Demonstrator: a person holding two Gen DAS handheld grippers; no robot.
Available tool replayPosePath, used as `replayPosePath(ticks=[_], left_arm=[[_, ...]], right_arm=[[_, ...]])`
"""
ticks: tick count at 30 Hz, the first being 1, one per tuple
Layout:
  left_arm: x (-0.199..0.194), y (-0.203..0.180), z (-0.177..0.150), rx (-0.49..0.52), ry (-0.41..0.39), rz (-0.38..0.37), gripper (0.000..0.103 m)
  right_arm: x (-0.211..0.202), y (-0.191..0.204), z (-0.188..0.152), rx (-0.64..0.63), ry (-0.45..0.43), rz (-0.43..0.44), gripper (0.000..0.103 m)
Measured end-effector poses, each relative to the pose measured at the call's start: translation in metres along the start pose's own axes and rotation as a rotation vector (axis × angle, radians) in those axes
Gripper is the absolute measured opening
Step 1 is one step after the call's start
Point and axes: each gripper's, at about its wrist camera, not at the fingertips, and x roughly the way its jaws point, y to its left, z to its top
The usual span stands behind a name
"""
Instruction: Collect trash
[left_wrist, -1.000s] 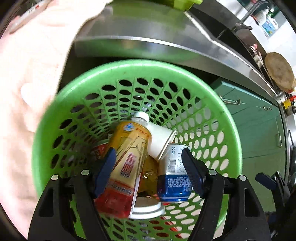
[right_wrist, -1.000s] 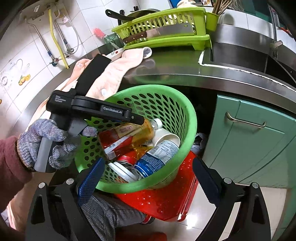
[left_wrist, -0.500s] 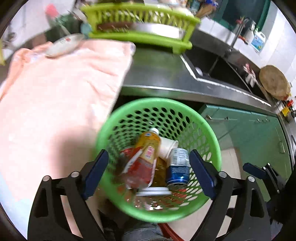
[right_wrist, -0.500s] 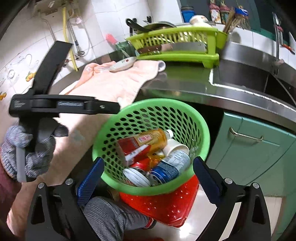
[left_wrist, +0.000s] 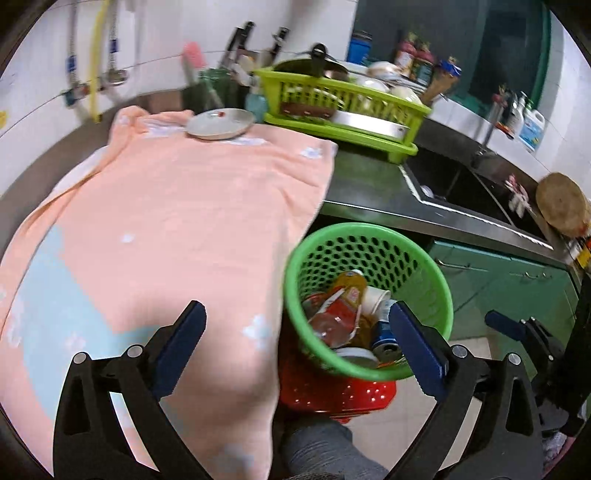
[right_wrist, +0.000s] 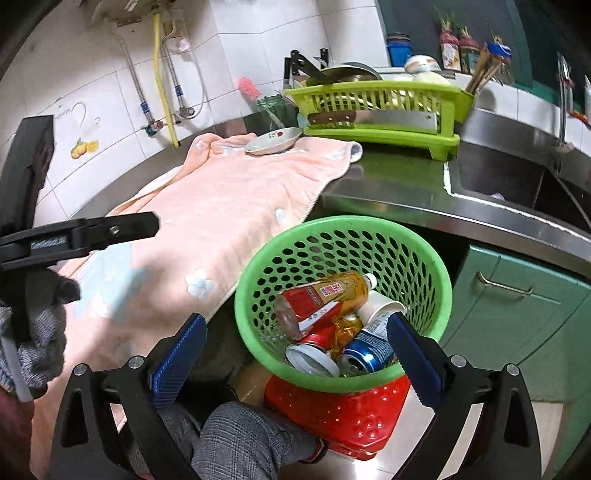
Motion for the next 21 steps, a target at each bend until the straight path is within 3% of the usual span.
replayPosePath(ticks=[11,21], left_arm=[[-0.051,0.046,-0.033,-0.087,-0.071,0.101,0.098],[-0.081,0.067,-0.058,-0.143,-0.133,0.158,0.098]], right_arm=[[-0.015,0.043,0.014,-0.081,-0.043,-0.055,0.096],[-0.03,0.064,0.016,-0.077,-0.037,-0.063,0.096]])
